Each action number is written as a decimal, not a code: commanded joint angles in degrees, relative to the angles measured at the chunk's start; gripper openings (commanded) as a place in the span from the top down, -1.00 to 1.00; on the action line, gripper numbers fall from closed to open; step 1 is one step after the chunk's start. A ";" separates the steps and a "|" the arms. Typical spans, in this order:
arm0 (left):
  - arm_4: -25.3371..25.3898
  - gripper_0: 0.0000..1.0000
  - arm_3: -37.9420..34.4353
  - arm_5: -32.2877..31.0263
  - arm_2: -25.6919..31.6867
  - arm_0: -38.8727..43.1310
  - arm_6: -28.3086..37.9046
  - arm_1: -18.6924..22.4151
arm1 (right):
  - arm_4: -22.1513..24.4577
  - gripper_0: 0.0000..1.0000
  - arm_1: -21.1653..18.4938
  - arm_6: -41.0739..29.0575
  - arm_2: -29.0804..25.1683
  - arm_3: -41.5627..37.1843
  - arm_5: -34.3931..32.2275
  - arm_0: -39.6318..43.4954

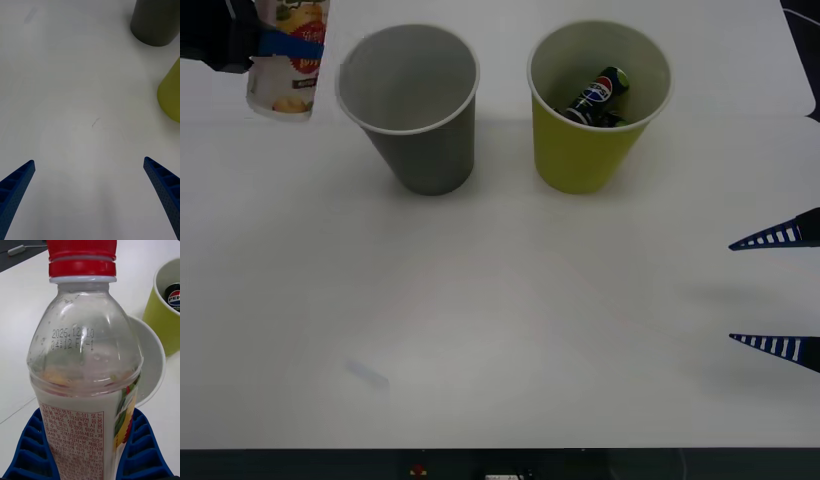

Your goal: Put the can into the green bin and the plastic bottle into the gray bin

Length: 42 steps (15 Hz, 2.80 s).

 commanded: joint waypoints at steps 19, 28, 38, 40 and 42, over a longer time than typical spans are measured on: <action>-7.60 -1.00 21.59 0.23 -19.47 -23.21 -0.53 -13.08 | 0.00 -1.00 0.00 0.00 0.00 0.00 0.00 0.00; 2.94 -1.00 19.39 2.78 -12.44 -16.53 -10.37 -9.30 | 0.00 -1.00 0.00 0.00 0.00 0.00 0.00 0.00; 19.64 -1.00 3.66 4.27 6.46 11.59 -27.86 -1.39 | 0.00 -1.00 0.00 0.00 0.00 0.00 0.00 0.00; 24.04 -1.00 0.32 4.27 10.68 18.89 -32.34 -0.16 | 0.00 -1.00 0.00 0.00 0.00 0.00 0.00 0.00; 28.96 -1.00 -1.97 4.36 14.02 25.74 -37.09 0.89 | 0.00 -1.00 0.00 0.00 0.00 0.00 0.00 0.00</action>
